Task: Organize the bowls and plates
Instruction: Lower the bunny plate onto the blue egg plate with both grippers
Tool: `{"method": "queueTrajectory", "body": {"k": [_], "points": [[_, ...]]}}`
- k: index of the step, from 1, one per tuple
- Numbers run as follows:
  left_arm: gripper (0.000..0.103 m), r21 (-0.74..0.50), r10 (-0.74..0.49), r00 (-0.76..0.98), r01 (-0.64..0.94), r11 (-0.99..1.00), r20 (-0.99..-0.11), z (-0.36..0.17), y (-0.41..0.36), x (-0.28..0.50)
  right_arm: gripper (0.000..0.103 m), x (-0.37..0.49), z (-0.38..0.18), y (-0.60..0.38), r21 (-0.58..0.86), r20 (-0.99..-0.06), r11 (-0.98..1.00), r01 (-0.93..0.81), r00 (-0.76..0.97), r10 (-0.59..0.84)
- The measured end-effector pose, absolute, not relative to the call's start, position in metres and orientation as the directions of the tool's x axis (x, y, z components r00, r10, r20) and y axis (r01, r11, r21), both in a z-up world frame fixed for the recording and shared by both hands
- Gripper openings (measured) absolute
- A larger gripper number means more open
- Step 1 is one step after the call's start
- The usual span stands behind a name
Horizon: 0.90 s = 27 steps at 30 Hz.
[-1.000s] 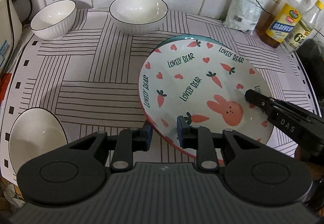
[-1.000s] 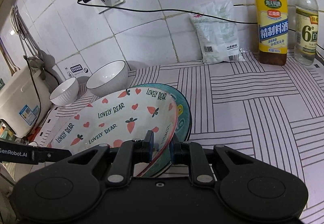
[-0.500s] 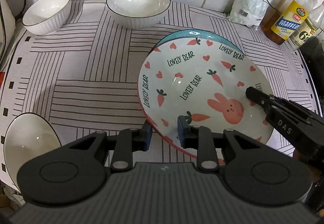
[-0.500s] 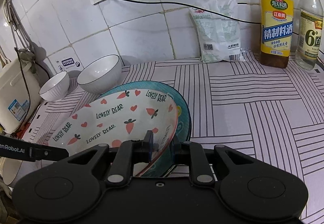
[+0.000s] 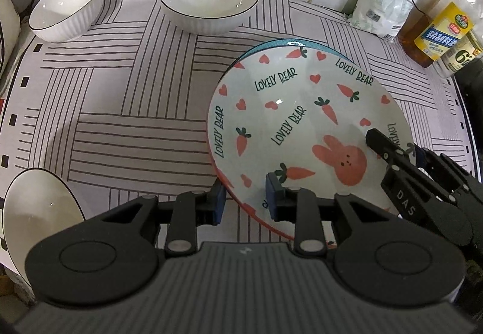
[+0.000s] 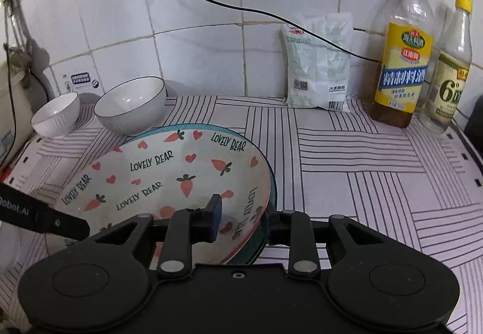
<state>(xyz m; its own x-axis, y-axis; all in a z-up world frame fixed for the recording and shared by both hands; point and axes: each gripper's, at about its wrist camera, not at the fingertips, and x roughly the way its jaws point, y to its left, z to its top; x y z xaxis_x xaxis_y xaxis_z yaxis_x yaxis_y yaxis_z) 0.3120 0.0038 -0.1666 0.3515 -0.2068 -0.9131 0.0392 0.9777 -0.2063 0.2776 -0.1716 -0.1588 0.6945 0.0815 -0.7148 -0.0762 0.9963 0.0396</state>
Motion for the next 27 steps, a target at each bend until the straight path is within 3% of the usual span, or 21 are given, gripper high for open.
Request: {"method": "queueTrajectory", "body": {"k": [12, 21, 26, 27], "points": [[0.027, -0.234, -0.226, 0.309, 0.010, 0.972, -0.924, -0.174, 0.006, 0.323, 0.043, 0.284, -0.158, -0.165, 0.002, -0.723, 0.996, -0.084, 0.688, 0.059], [0.027, -0.233, -0.222, 0.306, 0.003, 0.973, -0.926, -0.173, 0.006, 0.325, 0.061, 0.297, -0.152, -0.153, 0.013, -0.806, 0.998, -0.055, 0.591, 0.043], [0.027, -0.236, -0.227, 0.316, 0.011, 0.972, -0.921, -0.173, 0.007, 0.324, 0.061, 0.297, -0.152, -0.151, -0.002, -0.808, 0.999, -0.043, 0.589, 0.024], [0.027, -0.238, -0.229, 0.319, 0.013, 0.971, -0.920, -0.173, 0.008, 0.324, 0.056, 0.296, -0.152, -0.150, -0.009, -0.806, 0.999, -0.035, 0.592, 0.014]]}}
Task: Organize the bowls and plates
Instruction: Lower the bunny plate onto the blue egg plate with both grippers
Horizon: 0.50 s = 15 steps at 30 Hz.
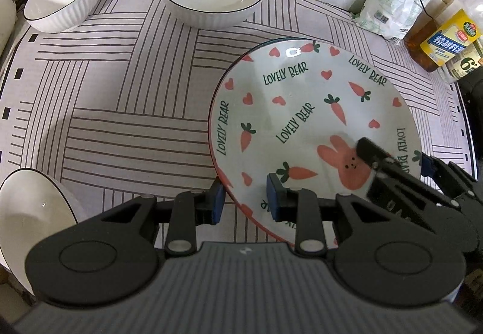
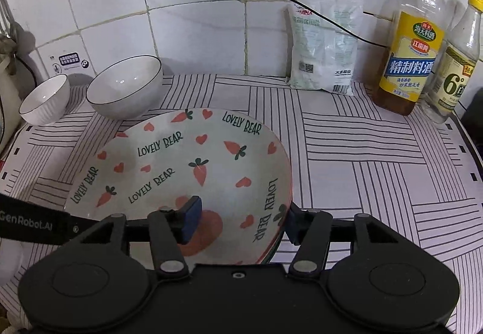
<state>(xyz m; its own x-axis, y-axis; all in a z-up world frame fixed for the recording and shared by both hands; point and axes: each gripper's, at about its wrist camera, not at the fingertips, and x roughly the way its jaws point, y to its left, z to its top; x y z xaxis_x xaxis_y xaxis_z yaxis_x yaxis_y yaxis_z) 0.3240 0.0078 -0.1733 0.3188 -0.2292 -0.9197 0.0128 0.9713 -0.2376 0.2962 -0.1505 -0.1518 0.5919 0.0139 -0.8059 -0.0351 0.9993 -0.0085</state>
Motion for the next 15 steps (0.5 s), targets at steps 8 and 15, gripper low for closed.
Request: {"method": "queueTrajectory", "body": {"k": [8, 15], "points": [[0.026, -0.247, -0.240, 0.320, 0.019, 0.969, -0.917, -0.179, 0.011, 0.322, 0.029, 0.288, -0.146, -0.162, -0.032, -0.812, 0.997, -0.064, 0.584, 0.012], [0.025, -0.206, -0.207, 0.312, 0.036, 0.978, -0.927, -0.177, 0.004, 0.322, 0.033, 0.291, -0.160, -0.146, -0.194, -0.790, 0.978, -0.071, 0.603, -0.112]]}}
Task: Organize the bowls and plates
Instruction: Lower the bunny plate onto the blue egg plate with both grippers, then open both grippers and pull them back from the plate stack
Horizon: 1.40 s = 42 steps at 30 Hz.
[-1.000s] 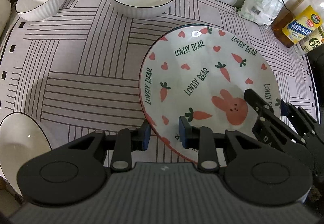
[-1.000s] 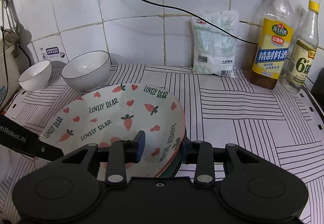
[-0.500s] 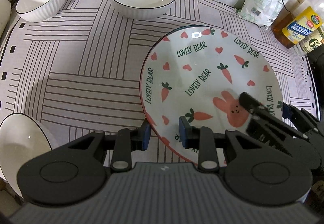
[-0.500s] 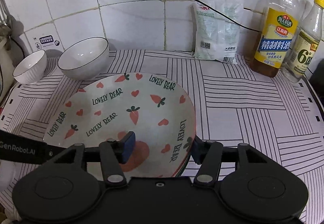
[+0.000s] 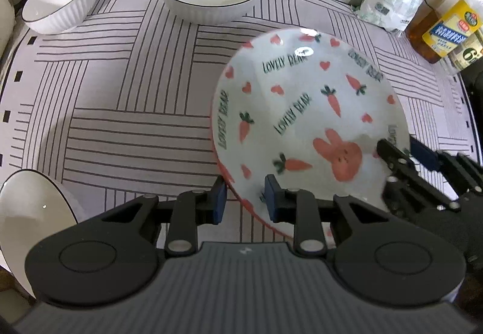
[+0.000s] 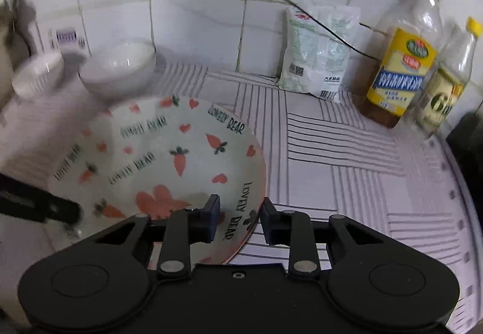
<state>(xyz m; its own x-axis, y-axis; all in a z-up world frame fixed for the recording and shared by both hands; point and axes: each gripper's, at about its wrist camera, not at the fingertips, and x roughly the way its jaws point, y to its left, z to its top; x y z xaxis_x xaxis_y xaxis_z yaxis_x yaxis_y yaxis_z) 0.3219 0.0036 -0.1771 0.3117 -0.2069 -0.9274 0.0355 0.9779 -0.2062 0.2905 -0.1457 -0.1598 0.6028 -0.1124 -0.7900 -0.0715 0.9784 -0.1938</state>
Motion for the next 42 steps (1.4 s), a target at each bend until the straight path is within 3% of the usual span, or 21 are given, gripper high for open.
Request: {"method": "queueTrajectory", "body": {"k": [2, 4, 9, 15, 18, 31, 38, 42], "points": [[0.025, -0.200, -0.202, 0.314, 0.037, 0.979, -0.928, -0.177, 0.003, 0.322, 0.034, 0.286, -0.170, -0.131, -0.313, -0.750, 0.943, -0.113, 0.638, -0.172], [0.025, -0.205, -0.206, 0.313, 0.037, 0.978, -0.927, -0.177, 0.003, 0.322, 0.034, 0.285, -0.174, -0.127, -0.345, -0.729, 0.933, -0.104, 0.655, -0.197], [0.025, -0.232, -0.234, 0.324, 0.043, 0.972, -0.917, -0.172, 0.009, 0.315, 0.033, 0.284, -0.172, -0.139, -0.257, -0.722, 0.964, -0.061, 0.676, -0.150], [0.025, -0.192, -0.209, 0.375, 0.084, 0.978, -0.903, -0.150, 0.014, 0.292, 0.034, 0.259, -0.152, -0.152, -0.049, -0.723, 0.998, -0.026, 0.690, -0.017], [0.025, -0.178, -0.204, 0.394, 0.101, 0.979, -0.896, -0.138, 0.019, 0.280, 0.039, 0.246, -0.140, -0.153, 0.028, -0.722, 0.999, -0.041, 0.690, 0.048], [0.029, -0.102, -0.170, 0.482, 0.165, 0.981, -0.860, -0.083, 0.046, 0.216, 0.048, 0.195, -0.065, -0.133, 0.132, -0.670, 0.977, -0.168, 0.712, 0.213], [0.042, -0.021, -0.123, 0.531, 0.194, 0.981, -0.838, -0.063, 0.062, 0.181, 0.065, 0.165, -0.042, -0.111, 0.103, -0.656, 0.970, -0.222, 0.718, 0.234], [0.052, 0.000, -0.110, 0.544, 0.199, 0.980, -0.832, -0.059, 0.072, 0.165, 0.082, 0.154, -0.038, -0.094, 0.074, -0.665, 0.965, -0.252, 0.709, 0.236]]}}
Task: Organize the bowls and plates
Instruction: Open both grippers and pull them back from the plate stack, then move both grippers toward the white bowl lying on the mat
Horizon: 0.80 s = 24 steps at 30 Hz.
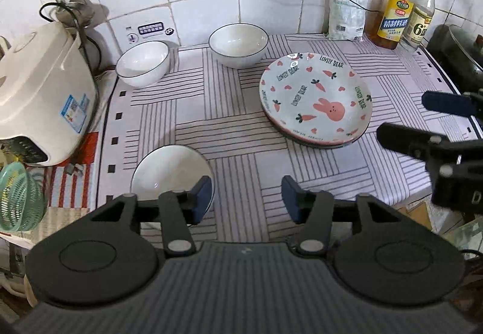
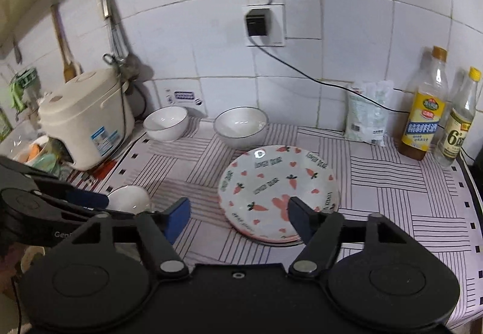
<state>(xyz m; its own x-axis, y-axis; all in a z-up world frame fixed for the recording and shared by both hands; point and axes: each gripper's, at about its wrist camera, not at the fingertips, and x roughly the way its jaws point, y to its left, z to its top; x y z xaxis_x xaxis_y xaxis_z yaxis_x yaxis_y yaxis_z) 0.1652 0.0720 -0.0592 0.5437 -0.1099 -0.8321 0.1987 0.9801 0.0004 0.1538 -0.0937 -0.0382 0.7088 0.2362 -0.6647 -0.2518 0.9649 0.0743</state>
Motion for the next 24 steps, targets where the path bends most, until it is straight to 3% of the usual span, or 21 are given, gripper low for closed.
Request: {"method": "queueTrajectory", "body": {"k": [2, 24], "points": [[0.054, 0.005, -0.106, 0.544, 0.200, 0.980, -0.832, -0.060, 0.077, 0.159, 0.087, 0.149, -0.037, -0.084, 0.062, -0.665, 0.961, -0.269, 0.707, 0.240], [0.079, 0.067, -0.013, 0.523, 0.133, 0.989, -0.852, -0.110, 0.180, 0.155, 0.087, 0.145, -0.084, 0.017, 0.136, -0.728, 0.878, -0.460, 0.554, 0.403]]}}
